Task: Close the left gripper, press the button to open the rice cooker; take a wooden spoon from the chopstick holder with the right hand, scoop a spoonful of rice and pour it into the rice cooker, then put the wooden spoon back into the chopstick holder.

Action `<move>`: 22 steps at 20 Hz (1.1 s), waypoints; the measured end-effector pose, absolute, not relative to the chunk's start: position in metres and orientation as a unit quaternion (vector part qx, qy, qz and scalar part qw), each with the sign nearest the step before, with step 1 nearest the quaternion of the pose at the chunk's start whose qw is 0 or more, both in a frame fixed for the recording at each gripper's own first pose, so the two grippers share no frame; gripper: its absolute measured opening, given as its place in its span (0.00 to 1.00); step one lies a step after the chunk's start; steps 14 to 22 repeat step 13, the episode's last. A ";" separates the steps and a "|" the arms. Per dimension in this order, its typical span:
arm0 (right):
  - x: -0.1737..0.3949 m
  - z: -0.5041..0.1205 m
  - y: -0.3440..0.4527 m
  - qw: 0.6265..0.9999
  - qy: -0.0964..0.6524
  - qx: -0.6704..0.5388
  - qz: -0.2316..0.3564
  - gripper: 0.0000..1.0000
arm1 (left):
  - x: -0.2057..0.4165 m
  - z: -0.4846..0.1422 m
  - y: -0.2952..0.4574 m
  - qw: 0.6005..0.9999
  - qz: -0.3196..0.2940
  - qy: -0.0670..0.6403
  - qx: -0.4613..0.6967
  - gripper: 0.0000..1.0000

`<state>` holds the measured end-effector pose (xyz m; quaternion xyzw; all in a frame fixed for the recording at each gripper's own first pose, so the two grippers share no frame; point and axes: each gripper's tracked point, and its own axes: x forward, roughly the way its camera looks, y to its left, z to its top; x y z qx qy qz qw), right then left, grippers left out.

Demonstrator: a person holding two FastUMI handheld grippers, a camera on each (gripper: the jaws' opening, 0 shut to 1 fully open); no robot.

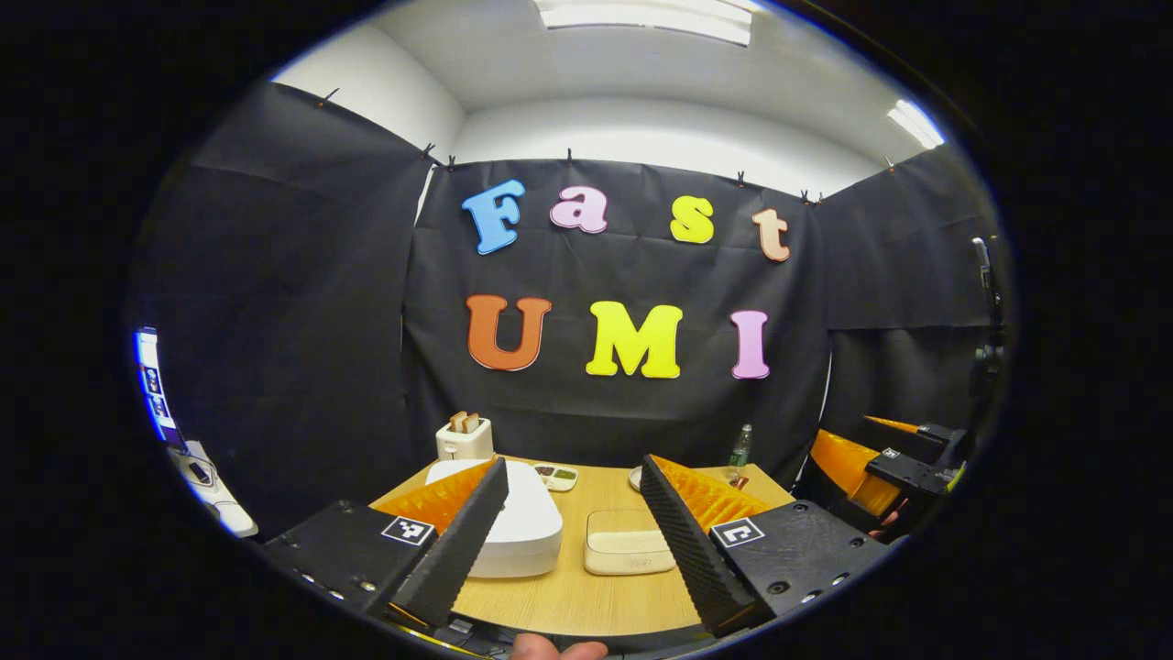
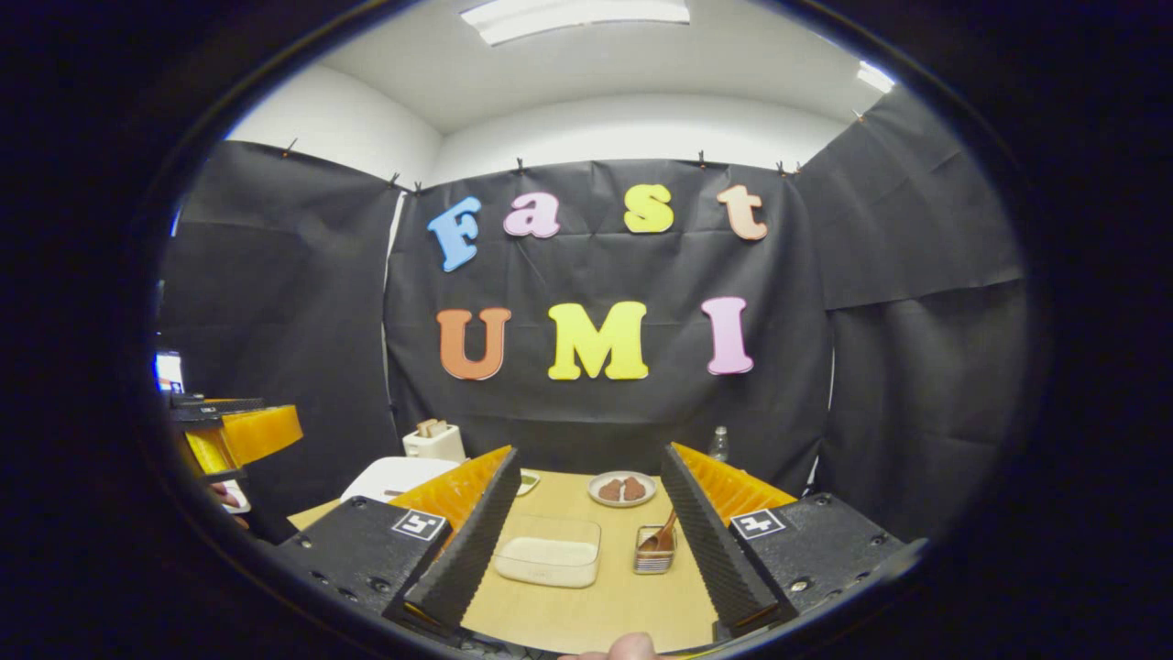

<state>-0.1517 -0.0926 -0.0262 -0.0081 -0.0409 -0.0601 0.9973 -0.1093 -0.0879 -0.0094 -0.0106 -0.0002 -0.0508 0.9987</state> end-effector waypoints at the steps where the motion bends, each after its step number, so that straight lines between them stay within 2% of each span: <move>1: -0.150 -0.026 -0.093 0.997 -0.041 -0.009 -0.058 0.96 | -0.110 -0.008 -0.088 0.999 -0.048 -0.004 -0.011 0.94; 22: -0.142 -0.029 -0.085 0.999 -0.031 -0.013 -0.042 0.98 | -0.109 -0.010 -0.092 0.999 -0.053 -0.002 -0.010 0.94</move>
